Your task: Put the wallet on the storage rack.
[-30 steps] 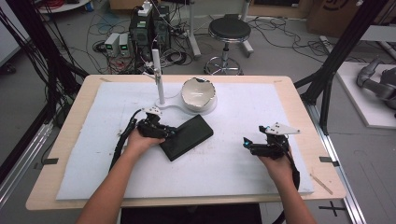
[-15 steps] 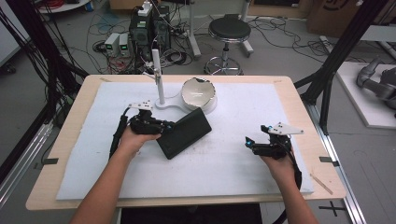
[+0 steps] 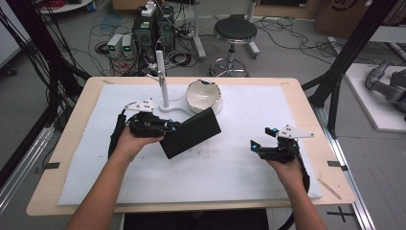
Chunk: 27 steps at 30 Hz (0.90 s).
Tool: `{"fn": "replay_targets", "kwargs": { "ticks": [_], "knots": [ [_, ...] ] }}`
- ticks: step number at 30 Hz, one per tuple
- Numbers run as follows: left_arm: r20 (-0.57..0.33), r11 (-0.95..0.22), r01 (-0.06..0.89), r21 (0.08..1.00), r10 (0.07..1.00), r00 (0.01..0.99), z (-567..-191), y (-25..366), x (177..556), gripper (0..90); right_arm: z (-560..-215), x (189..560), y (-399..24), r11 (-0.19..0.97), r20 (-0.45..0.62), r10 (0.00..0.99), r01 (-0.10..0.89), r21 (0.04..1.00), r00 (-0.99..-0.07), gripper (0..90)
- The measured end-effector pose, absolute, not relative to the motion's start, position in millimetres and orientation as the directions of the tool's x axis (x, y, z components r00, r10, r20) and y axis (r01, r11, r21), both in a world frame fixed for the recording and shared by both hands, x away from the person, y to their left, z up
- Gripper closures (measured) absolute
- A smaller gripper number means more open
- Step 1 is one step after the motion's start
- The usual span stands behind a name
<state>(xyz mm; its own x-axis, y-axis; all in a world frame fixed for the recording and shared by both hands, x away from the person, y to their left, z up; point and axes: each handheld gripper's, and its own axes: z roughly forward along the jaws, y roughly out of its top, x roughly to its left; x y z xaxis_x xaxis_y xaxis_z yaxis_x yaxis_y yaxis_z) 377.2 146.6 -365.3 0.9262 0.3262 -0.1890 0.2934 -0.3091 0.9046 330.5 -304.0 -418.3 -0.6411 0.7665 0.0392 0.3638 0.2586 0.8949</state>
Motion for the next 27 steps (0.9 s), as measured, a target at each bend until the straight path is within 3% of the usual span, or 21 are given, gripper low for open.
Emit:
{"fn": "replay_targets", "kwargs": {
  "ticks": [12, 21, 22, 26, 27],
  "knots": [
    [-0.142, -0.376, 0.189, 0.907, 0.15, 0.979, -358, 117, 359, 81.6, -403, 324, -287, 0.24, 0.065, 0.564, 0.239, 0.941, -0.823, 17.0],
    [-0.135, -0.427, 0.107, 0.898, -0.035, 0.99, -362, 92, 350, 81.6, -405, 323, -257, 0.268, 0.132, 0.371, 0.242, 0.933, -0.919, 17.2],
    [-0.135, -0.424, 0.104, 0.9, -0.044, 0.99, -362, 91, 350, 81.6, -407, 323, -254, 0.278, 0.144, 0.337, 0.245, 0.929, -0.93, 20.3],
    [-0.129, -0.428, 0.099, 0.898, -0.042, 0.991, -362, 92, 350, 81.5, -406, 318, -245, 0.338, 0.132, 0.208, 0.197, 0.92, -0.969, 64.3],
    [-0.137, -0.417, 0.109, 0.902, -0.037, 0.99, -363, 93, 351, 81.5, -405, 318, -245, 0.34, 0.133, 0.198, 0.196, 0.92, -0.971, 69.9]
  ]
}}
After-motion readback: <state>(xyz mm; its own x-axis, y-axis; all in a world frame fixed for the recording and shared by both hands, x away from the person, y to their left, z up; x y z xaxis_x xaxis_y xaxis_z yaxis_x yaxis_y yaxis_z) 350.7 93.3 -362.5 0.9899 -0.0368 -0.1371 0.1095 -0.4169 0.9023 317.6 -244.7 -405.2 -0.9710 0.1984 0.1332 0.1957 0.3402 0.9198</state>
